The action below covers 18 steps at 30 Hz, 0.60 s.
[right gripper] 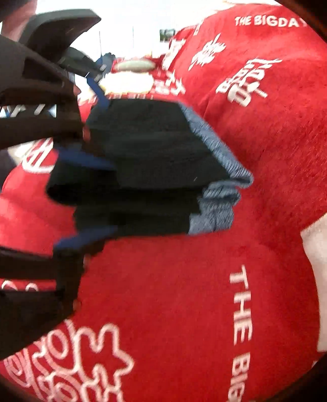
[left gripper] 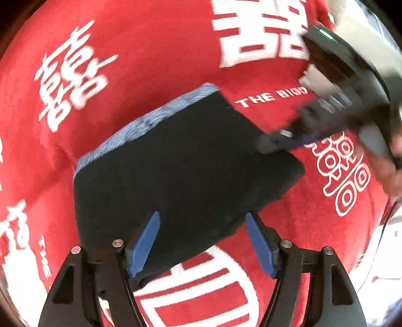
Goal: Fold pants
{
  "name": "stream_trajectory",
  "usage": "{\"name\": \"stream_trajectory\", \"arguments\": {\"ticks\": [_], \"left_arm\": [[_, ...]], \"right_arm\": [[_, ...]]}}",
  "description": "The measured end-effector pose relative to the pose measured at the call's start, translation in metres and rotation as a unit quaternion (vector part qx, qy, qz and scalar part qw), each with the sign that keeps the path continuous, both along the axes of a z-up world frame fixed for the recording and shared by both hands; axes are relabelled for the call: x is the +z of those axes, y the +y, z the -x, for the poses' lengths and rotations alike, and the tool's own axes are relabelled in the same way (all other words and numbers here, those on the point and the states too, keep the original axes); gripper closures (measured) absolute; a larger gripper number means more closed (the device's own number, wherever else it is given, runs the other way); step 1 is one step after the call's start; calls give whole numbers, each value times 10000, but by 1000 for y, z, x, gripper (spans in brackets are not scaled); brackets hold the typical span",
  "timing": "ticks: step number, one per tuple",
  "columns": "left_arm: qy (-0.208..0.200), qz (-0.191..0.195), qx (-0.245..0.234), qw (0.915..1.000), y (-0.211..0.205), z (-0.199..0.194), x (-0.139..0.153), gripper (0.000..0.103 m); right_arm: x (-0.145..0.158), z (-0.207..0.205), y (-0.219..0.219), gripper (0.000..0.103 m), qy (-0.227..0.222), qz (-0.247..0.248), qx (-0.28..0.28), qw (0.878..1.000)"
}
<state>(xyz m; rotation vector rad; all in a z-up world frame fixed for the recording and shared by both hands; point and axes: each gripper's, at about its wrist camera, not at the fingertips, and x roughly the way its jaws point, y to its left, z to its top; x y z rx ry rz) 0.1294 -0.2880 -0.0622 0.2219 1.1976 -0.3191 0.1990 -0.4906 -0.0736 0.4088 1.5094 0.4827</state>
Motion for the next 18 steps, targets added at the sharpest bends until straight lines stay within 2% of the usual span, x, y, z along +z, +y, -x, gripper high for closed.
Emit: {"name": "stream_trajectory", "arguments": {"ticks": [2, 4, 8, 11, 18], "left_arm": [[181, 166, 305, 9992, 20, -7, 3, 31], [318, 316, 668, 9968, 42, -14, 3, 31], [549, 499, 1347, 9881, 87, -31, -1, 31], [592, 556, 1661, 9828, 116, -45, -6, 31], [810, 801, 1956, 9740, 158, -67, -24, 31]], "right_arm": [[5, 6, -1, 27, -97, 269, 3, 9996], [10, 13, -2, 22, -148, 521, -24, 9985], [18, 24, -2, 22, -225, 917, -37, 9955], [19, 24, 2, 22, -219, 877, -35, 9959], [9, 7, 11, 22, -206, 662, 1, 9976]]}}
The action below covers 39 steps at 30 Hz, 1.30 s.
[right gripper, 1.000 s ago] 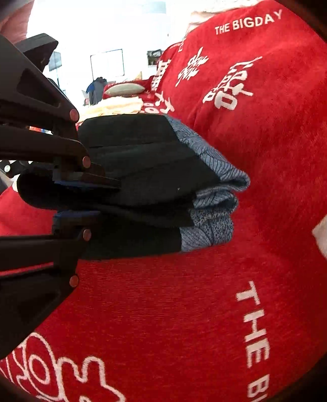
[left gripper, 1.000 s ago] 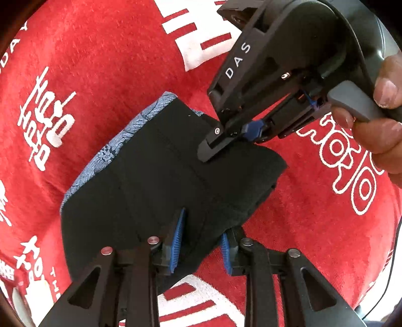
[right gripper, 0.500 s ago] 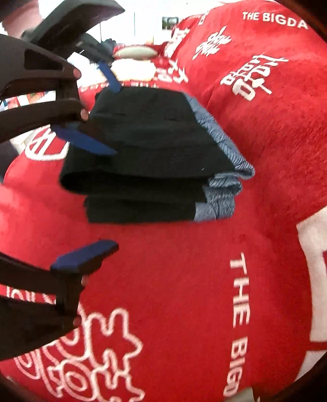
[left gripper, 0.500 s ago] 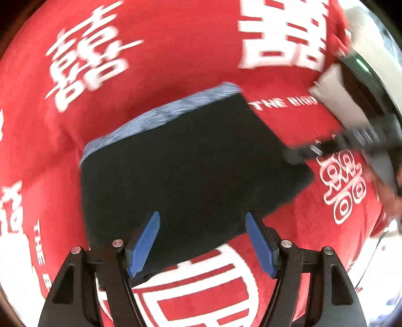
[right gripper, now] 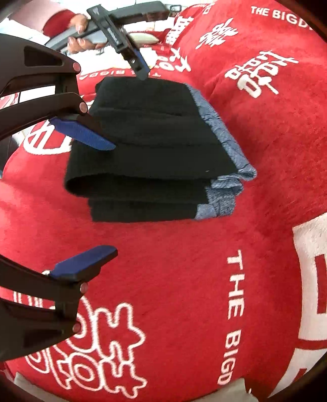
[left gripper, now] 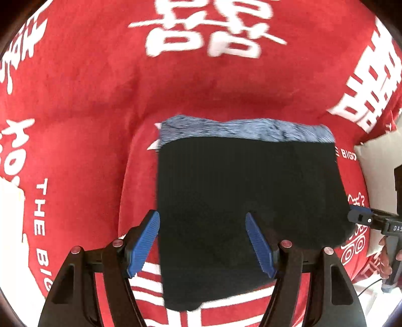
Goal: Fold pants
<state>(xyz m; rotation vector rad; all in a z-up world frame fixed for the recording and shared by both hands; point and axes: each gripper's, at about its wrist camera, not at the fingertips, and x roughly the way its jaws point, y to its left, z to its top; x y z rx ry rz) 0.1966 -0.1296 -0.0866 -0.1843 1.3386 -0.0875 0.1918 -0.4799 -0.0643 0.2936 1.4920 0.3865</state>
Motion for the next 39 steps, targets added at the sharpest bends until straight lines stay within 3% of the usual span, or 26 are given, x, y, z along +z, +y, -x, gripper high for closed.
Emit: {"name": "stream_trajectory", "arguments": {"ticks": [7, 11, 12, 13, 20, 22, 26, 28, 39], "left_arm": [[68, 693, 248, 9973, 37, -24, -25, 31], [199, 1021, 78, 9945, 40, -37, -46, 31], [204, 1071, 30, 9940, 38, -38, -49, 27], [216, 1103, -16, 9937, 37, -40, -52, 17], [400, 1583, -161, 9864, 25, -47, -72, 16], [359, 1598, -150, 9864, 18, -46, -71, 24], [133, 1632, -118, 9864, 12, -39, -56, 48], [104, 1614, -94, 9868, 13, -36, -49, 52], [70, 1641, -231, 9861, 5, 14, -2, 55]], "right_arm": [[-22, -34, 1, 20, 190, -502, 174, 9984], [-47, -47, -4, 20, 469, -877, 179, 9949], [-51, -49, -5, 20, 491, -1011, 184, 9935], [-54, -51, -4, 20, 500, -1146, 195, 9920], [-66, -63, 5, 20, 597, -1782, 290, 9818], [-67, -65, 14, 26, 669, -1653, 351, 9833], [-58, -62, 10, 59, 697, -1868, 162, 9798], [-51, -60, 10, 64, 663, -1922, 100, 9791], [-16, -12, 4, 66, 749, -2247, -18, 9715]]}}
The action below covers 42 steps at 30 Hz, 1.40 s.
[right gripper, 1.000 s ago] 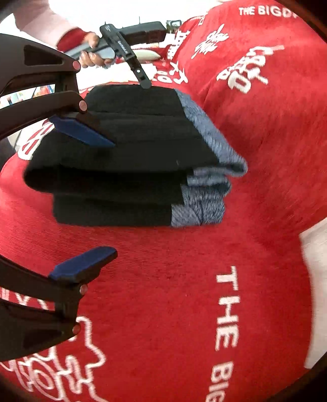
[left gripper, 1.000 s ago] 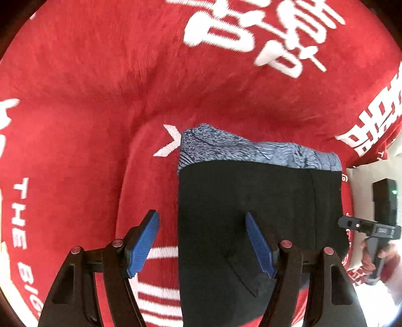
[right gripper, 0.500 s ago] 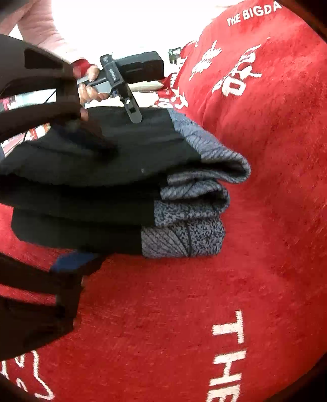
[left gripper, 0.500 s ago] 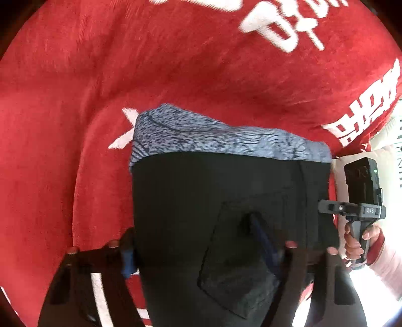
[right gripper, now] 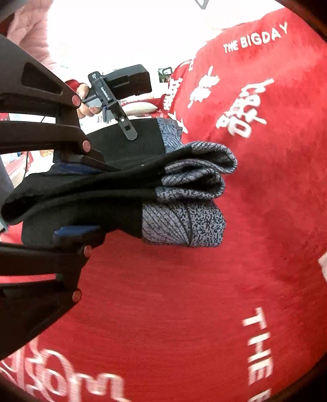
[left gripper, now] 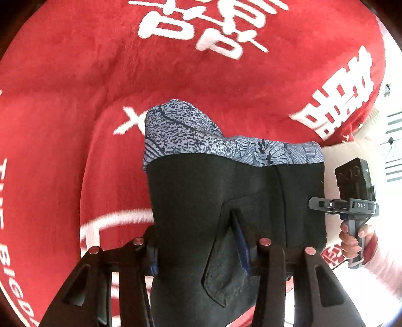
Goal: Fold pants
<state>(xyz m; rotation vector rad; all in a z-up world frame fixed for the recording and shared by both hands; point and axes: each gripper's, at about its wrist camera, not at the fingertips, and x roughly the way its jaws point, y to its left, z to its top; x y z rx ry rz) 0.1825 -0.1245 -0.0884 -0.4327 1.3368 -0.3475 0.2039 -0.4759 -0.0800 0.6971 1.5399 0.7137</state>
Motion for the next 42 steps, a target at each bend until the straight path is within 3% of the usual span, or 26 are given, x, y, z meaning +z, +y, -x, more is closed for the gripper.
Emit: {"name": "stream_trajectory", "arguments": {"ticks": [4, 7, 9, 11, 12, 13, 14, 17, 18, 22, 23, 24, 26, 33, 42], "left_arm": [[87, -141, -144, 9998, -5, 34, -1, 55], [336, -341, -200, 9987, -8, 56, -24, 54], [131, -600, -76, 9981, -4, 66, -31, 38], [221, -805, 97, 9965, 0, 65, -37, 15], [286, -903, 212, 9953, 3, 64, -38, 12], [301, -987, 255, 9943, 3, 64, -36, 12], [307, -1087, 237, 9933, 4, 66, -33, 12], [144, -1737, 128, 9846, -8, 71, -16, 12], [87, -1886, 98, 9820, -10, 73, -10, 12], [-19, -2267, -50, 9740, -22, 83, 18, 8], [-17, -2326, -97, 9725, -29, 84, 23, 0], [-57, -2359, -139, 9716, -34, 85, 27, 0], [-41, -2404, -276, 9703, -46, 90, 34, 0], [59, -2624, -252, 9646, -62, 104, 50, 0], [207, -2716, -168, 9620, -62, 124, 69, 0]], "right_arm": [[3, 44, -4, 66, 133, 43, -2, 9999], [-11, 69, -3, 66, 175, 355, 113, 9992], [-22, 79, 0, 62, 105, 625, 162, 9979], [-27, 82, -5, 50, -57, 784, -17, 9969], [-28, 82, -6, 43, -74, 915, -71, 9958], [-26, 84, -4, 31, -153, 1173, -65, 9930], [-23, 85, -2, 27, -241, 1361, -42, 9904], [-5, 87, 7, 23, -434, 2007, 30, 9787], [6, 90, 10, 22, -557, 2418, 76, 9687], [37, 100, 29, 18, -735, 3177, 214, 9451], [44, 103, 32, 15, -759, 3231, 216, 9431], [52, 107, 33, 13, -807, 3272, 199, 9413], [68, 114, 45, 0, -940, 3365, 118, 9369], [98, 141, 73, 0, -1085, 3642, -102, 9249], [116, 159, 88, 0, -945, 3668, -89, 9254]]}}
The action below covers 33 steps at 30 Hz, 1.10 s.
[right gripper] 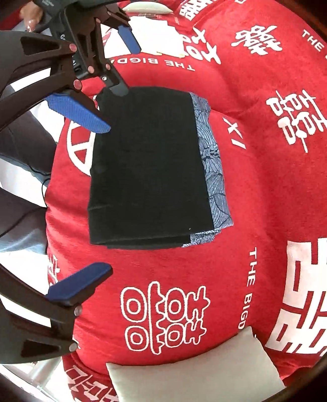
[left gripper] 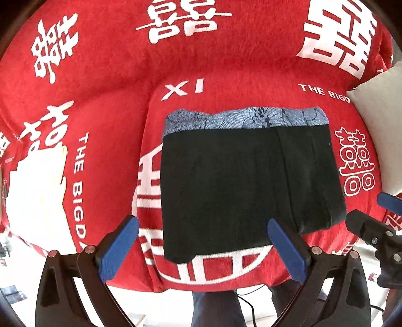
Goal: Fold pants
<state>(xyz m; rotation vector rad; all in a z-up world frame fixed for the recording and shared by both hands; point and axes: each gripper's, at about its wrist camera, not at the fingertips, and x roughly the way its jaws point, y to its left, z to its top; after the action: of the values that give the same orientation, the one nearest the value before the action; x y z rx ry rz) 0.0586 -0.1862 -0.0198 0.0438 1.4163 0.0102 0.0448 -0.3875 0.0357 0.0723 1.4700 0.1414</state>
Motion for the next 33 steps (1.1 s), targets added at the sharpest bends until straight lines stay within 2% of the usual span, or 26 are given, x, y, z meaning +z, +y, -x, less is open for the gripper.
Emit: {"name": "stream_trajectory", "arguments": {"ticks": [33], "left_arm": [[81, -37, -98, 9999, 0, 22, 26, 0]], "right_arm": [[27, 11, 9, 0, -9, 292, -50, 9996]]}}
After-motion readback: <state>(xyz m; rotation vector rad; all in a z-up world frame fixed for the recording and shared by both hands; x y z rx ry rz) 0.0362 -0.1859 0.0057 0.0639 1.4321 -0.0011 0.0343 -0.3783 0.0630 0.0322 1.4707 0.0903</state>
